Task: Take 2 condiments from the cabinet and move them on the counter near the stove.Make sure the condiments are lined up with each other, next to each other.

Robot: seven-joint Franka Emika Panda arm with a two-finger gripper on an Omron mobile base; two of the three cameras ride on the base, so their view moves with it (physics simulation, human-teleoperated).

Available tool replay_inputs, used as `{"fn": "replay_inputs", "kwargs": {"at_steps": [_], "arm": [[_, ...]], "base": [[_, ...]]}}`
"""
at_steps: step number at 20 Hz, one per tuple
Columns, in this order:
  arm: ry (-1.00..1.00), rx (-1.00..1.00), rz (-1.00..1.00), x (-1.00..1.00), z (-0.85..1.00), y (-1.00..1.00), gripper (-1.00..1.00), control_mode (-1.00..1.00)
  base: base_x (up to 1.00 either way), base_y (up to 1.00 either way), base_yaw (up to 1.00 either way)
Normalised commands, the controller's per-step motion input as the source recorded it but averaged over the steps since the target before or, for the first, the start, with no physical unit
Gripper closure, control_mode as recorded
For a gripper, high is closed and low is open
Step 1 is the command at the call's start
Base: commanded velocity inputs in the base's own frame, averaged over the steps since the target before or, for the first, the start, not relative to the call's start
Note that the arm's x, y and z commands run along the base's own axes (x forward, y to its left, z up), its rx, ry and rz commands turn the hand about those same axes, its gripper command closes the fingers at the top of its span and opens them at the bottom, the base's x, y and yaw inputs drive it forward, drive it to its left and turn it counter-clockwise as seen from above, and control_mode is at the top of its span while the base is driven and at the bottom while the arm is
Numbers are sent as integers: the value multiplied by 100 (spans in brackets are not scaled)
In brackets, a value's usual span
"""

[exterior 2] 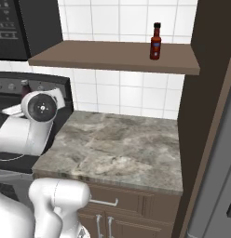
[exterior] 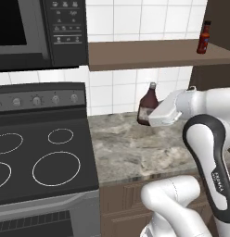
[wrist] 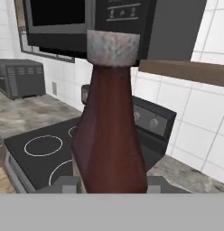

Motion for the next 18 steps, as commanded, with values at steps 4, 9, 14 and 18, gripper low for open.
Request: {"fn": "replay_inputs", "kwargs": {"at_steps": [4,9,14,18], "arm": [[0,0,7,33,-41,0,100,-100],[2,0,5,31,-23,0,100,-100],[2,0,4,33,-31,0,100,-100],[4,0,5,29,-45,0,100,-100]], "base": [[0,0,0],[0,0,0],[0,0,0],[0,0,0]]}}
